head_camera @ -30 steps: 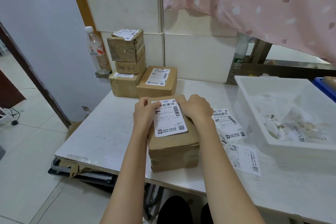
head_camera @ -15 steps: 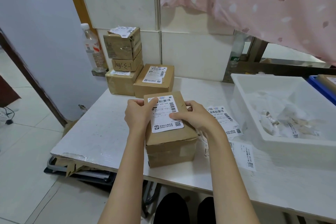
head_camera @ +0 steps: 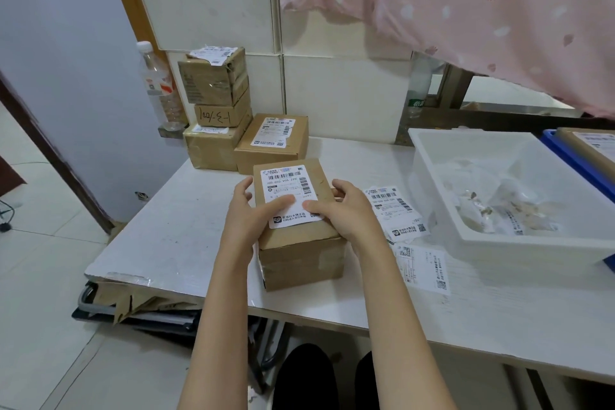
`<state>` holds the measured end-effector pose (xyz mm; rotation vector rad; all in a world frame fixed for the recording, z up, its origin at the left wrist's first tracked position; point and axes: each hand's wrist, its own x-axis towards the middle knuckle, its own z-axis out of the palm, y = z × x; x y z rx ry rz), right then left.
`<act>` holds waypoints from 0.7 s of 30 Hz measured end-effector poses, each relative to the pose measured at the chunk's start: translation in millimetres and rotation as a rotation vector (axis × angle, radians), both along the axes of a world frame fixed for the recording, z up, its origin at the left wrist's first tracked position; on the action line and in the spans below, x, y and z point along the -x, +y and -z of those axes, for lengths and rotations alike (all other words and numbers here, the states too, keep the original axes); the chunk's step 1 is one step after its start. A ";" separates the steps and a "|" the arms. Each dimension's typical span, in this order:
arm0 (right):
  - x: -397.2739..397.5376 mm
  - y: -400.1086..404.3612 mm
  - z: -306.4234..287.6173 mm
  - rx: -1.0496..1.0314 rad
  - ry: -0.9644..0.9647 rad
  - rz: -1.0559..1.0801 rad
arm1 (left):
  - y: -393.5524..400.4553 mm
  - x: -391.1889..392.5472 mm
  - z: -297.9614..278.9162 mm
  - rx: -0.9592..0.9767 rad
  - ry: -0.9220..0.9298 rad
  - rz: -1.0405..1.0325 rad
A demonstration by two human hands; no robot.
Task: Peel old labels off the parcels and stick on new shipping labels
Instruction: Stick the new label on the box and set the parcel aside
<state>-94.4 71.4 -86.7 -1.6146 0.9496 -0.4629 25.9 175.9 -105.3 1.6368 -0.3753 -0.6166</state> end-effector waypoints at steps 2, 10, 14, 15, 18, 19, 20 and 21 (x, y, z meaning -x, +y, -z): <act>7.9 0.3 -0.7 -0.072 -0.048 -0.045 | 0.0 3.9 -0.3 0.006 0.006 -0.076; 19.8 10.6 -2.6 -0.187 -0.167 -0.010 | 10.8 17.9 -7.2 -0.015 -0.014 0.010; 28.4 13.6 -6.2 -0.082 -0.066 0.074 | 15.4 25.0 -3.1 0.015 0.066 -0.027; 31.0 14.7 -6.4 -0.039 -0.007 0.053 | 17.1 23.7 -1.1 -0.007 0.081 -0.051; 34.2 21.6 -6.0 0.030 0.066 -0.018 | 24.8 21.6 0.9 -0.133 0.112 0.009; 33.5 23.8 -5.1 0.054 0.065 -0.029 | 26.8 21.4 0.7 -0.154 0.117 0.050; 33.0 25.9 -5.6 0.079 0.061 -0.031 | 28.3 21.2 -1.1 -0.151 0.113 0.060; 32.8 27.3 -7.4 0.096 0.053 -0.024 | 28.4 22.1 -5.0 -0.142 0.097 0.049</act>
